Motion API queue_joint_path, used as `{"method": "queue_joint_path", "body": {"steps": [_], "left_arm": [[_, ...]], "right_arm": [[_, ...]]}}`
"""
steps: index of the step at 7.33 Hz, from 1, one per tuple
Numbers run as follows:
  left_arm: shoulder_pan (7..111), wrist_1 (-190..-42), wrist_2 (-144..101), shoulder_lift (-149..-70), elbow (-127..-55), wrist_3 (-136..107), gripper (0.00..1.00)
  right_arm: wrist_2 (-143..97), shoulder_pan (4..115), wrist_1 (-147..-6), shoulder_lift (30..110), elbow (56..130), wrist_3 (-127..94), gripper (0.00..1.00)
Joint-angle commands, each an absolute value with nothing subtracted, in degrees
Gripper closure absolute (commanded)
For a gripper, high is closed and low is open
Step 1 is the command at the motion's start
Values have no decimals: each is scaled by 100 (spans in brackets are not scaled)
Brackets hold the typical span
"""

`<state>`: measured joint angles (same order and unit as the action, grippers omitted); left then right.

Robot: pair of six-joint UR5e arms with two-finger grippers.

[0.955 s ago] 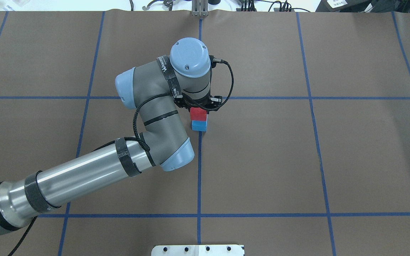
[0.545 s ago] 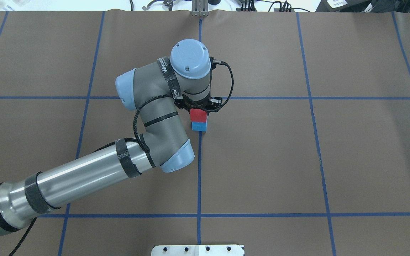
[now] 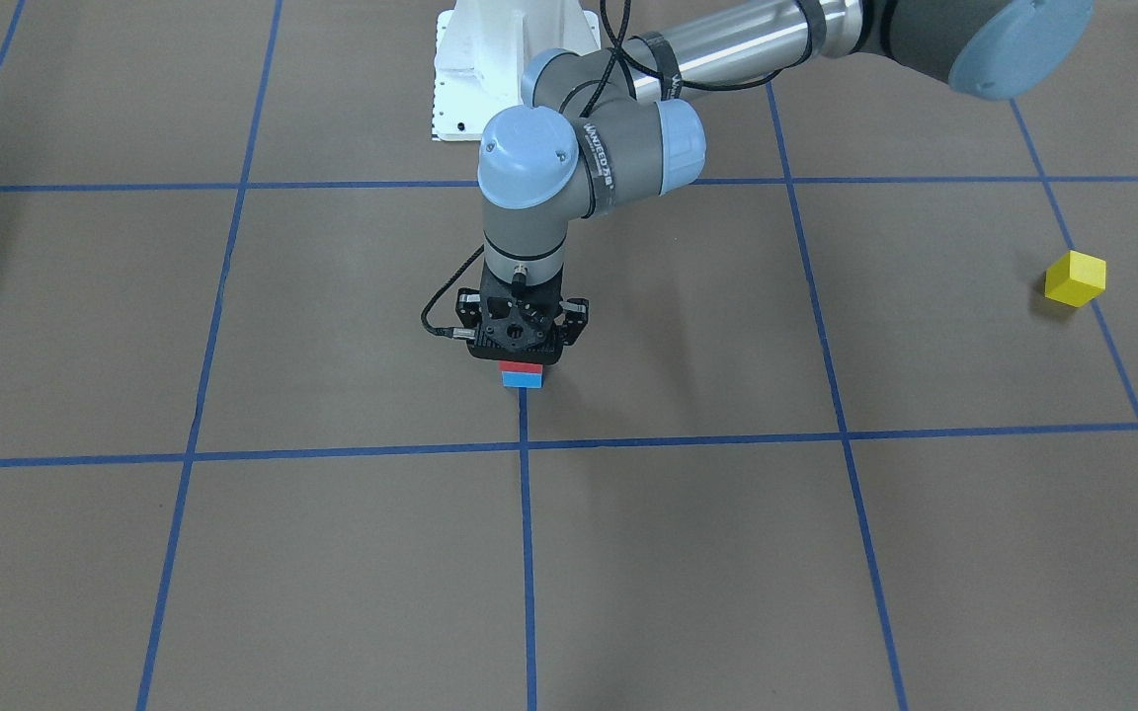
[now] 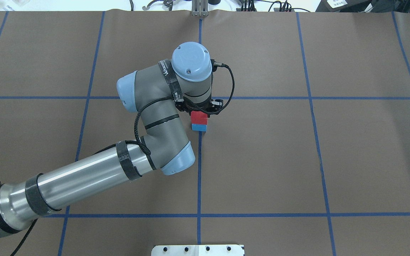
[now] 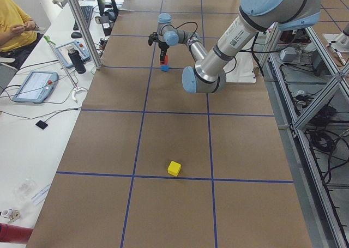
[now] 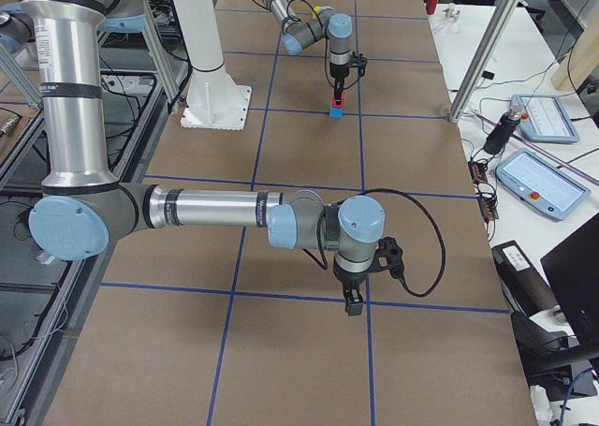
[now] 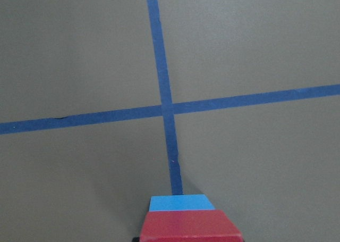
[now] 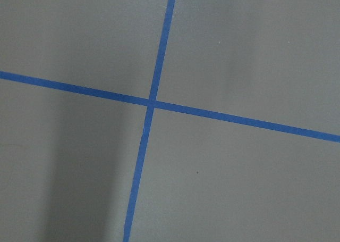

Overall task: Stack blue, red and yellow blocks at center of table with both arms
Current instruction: 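Lower the red cube onto the blue cube and open the left gripper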

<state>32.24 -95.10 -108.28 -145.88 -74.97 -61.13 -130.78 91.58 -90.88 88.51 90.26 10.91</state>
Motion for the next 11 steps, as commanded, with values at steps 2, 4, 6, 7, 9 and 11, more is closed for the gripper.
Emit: {"method": "queue_joint_path", "body": {"steps": [2,4,6,7,9,11], "left_arm": [[3217,-9527,-10819,-14572,-7506,-6082,58],[3208,-9571,-10741,-14459,-7584,-6073,0],[3217,-9528,-10731,-14397,-7873,-6021,0],[3234,-9484,-10749,-14275,-8258,-5925,0],[3234,-9020,-10758,-14168,-8795,-5906,0],[3505,-8763,-10897,-13392,-9724,-5077,0]], "right_arm": [[-13078,9158,-9088,8842,9026,1090,0],[-13078,9158,-9088,8842,9026,1090,0],[-13078,9158,-9088,8842,9026,1090,0],[-13078,9158,-9088,8833,9026,1090,0],[-13078,9158,-9088,8833,9026,1090,0],[-13087,9158,-9088,8833,9026,1090,0]]}}
